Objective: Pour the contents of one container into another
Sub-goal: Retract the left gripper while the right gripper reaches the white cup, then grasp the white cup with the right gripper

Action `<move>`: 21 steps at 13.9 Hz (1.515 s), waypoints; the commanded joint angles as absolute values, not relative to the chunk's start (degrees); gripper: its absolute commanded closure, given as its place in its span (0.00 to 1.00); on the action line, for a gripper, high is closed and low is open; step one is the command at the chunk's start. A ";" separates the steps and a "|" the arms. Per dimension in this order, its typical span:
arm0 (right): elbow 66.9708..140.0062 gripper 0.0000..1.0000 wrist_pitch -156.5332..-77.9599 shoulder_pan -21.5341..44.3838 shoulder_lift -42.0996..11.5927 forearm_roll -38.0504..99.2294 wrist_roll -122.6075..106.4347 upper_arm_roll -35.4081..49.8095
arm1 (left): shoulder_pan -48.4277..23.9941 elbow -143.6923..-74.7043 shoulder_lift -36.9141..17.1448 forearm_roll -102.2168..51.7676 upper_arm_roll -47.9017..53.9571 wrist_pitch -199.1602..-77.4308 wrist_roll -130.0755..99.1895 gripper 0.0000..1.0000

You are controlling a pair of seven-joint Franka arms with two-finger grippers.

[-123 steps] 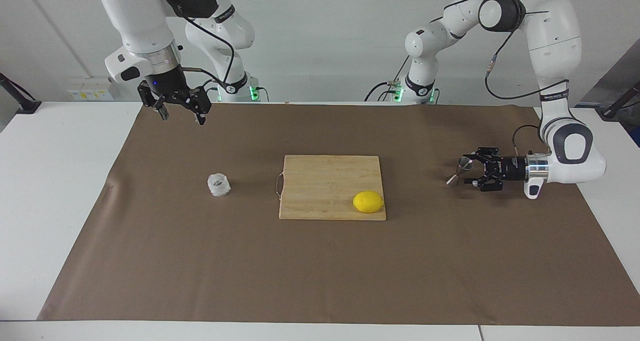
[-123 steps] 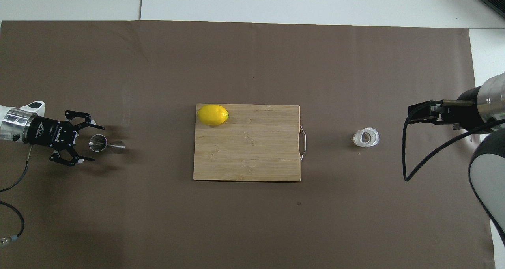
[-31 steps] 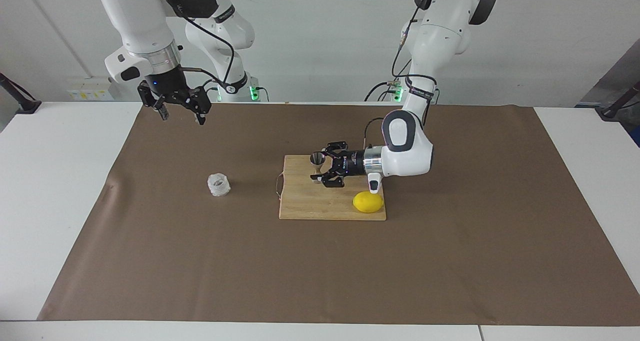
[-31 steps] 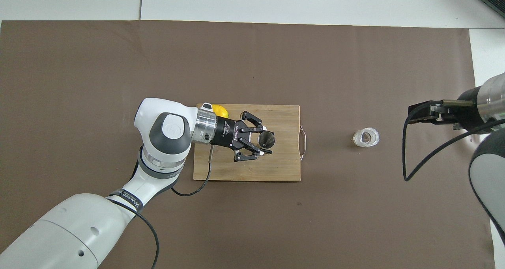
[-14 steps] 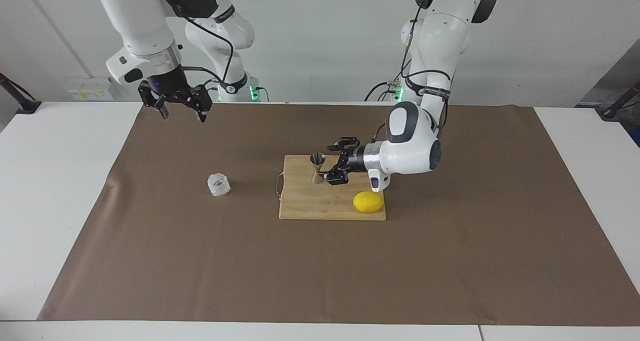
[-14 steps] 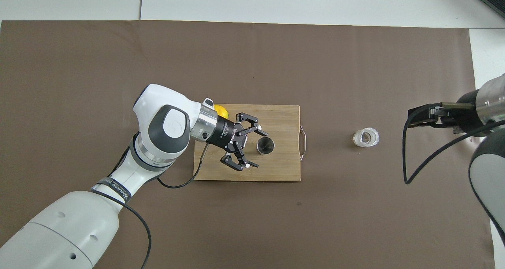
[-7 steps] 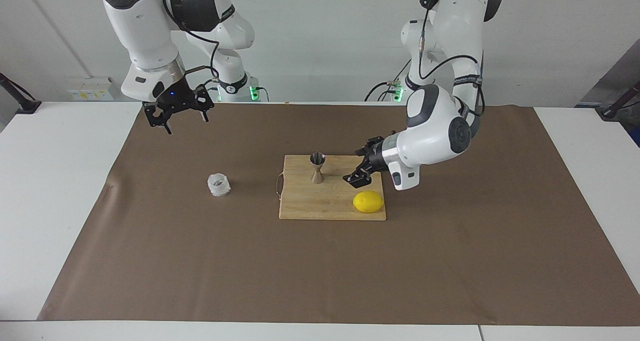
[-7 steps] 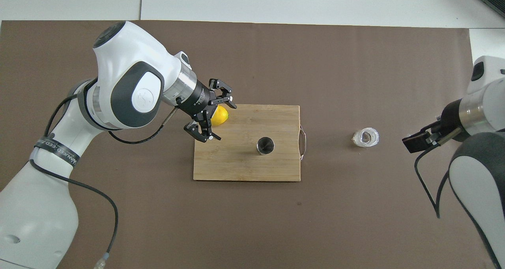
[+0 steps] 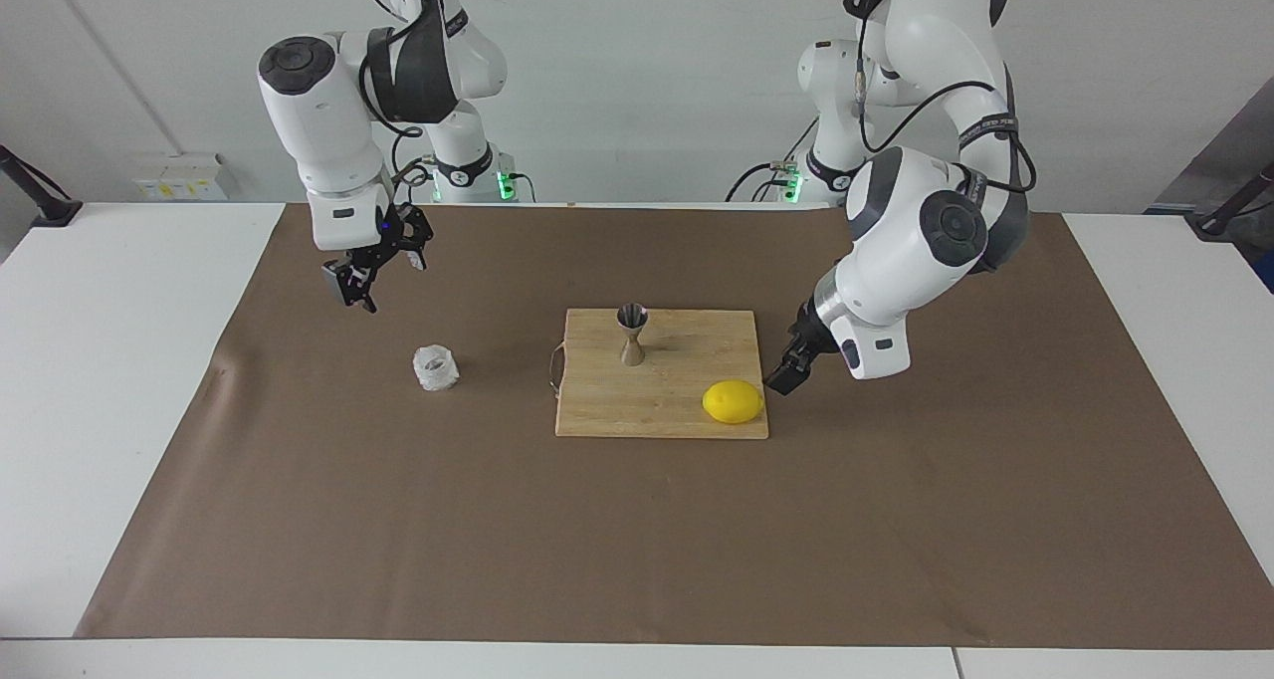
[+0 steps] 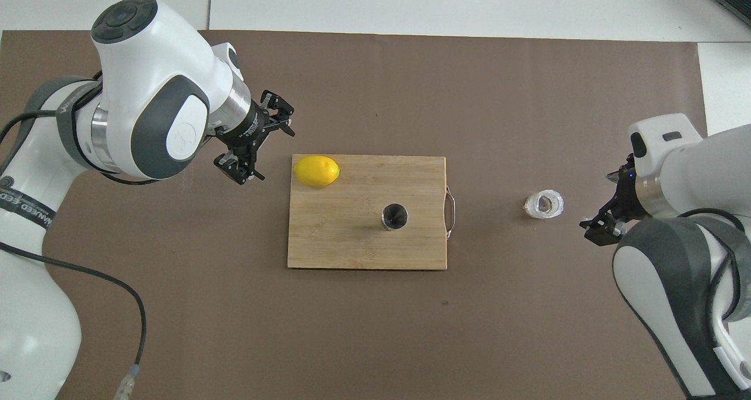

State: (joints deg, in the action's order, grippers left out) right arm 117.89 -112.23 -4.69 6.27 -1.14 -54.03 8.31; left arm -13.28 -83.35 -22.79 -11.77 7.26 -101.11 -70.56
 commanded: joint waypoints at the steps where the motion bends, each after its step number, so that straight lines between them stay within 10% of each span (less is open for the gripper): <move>1: 119.88 0.00 -114.08 -4.83 6.86 -0.44 -59.14 8.35 | -9.68 -81.83 -22.59 -9.41 7.21 -99.67 -61.38 0.00; 21: 130.07 0.00 -138.41 -11.60 -7.29 24.24 -112.22 8.35 | -5.71 -84.27 -4.40 -1.76 -3.08 -85.93 -3.52 0.00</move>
